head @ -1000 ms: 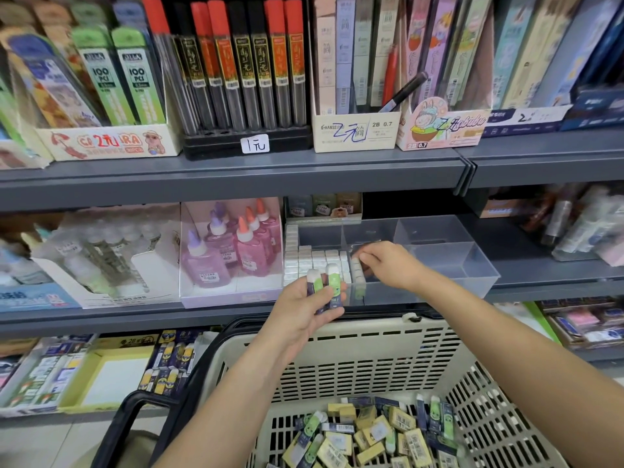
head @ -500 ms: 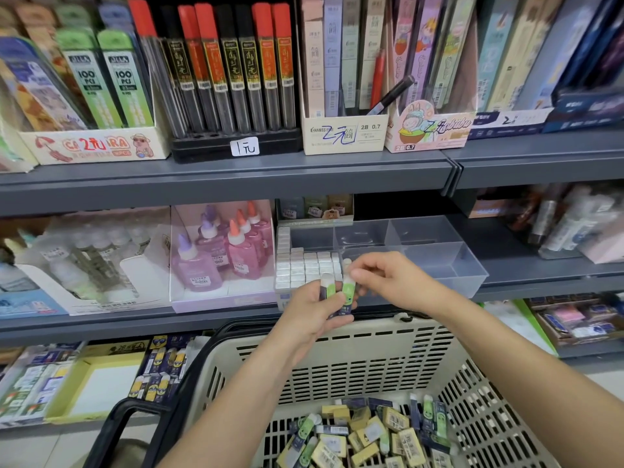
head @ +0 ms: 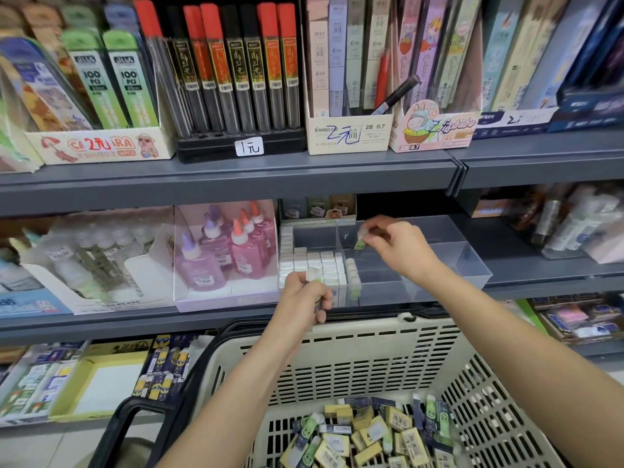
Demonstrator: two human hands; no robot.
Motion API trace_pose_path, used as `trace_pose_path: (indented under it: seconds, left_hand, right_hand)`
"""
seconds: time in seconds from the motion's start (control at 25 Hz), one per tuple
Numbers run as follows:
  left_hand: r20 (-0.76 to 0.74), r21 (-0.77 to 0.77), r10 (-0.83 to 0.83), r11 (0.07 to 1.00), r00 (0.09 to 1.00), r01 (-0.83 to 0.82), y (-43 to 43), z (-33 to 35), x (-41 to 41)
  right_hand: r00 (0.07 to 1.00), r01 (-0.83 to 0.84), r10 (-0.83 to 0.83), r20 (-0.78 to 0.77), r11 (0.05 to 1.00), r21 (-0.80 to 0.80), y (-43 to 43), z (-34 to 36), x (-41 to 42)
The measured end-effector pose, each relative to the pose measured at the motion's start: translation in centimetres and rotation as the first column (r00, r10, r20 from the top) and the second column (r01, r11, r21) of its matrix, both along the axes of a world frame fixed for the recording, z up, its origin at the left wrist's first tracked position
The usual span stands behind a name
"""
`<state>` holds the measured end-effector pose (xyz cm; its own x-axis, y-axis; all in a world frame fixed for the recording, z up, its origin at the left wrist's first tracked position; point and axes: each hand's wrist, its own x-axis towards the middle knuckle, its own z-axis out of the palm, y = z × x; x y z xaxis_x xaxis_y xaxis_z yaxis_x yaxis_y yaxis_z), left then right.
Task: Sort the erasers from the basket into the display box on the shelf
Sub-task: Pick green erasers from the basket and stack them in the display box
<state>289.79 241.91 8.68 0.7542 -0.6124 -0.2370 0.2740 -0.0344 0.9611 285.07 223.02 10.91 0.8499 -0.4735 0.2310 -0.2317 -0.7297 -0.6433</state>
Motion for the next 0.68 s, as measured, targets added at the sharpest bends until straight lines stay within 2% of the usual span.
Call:
trace_pose_path:
  seconds: [0.2, 0.36, 0.52, 0.68]
  left_hand:
    - [0.033, -0.034, -0.104, 0.994, 0.994, 0.105, 0.7, -0.4, -0.4]
    - [0.164, 0.012, -0.105, 0.994, 0.981, 0.104, 1.2, -0.3, -0.4]
    - [0.257, 0.030, -0.093, 0.996, 0.962, 0.088, 1.5, -0.2, -0.5]
    - [0.201, 0.007, -0.056, 0.998, 0.978, 0.056, 1.3, -0.5, -0.8]
  right_hand:
    - [0.997, -0.043, 0.044, -0.065, 0.999, 0.020, 0.1, -1.5, 1.0]
    - [0.991, -0.038, 0.063, -0.122, 0.979, 0.198, 0.0, -2.4, 1.5]
    - [0.969, -0.038, 0.072, -0.238, 0.989, 0.145, -0.2, -3.0, 1.6]
    - [0.942, -0.056, 0.104, -0.318, 0.986, 0.157, -0.3, -2.9, 1.6]
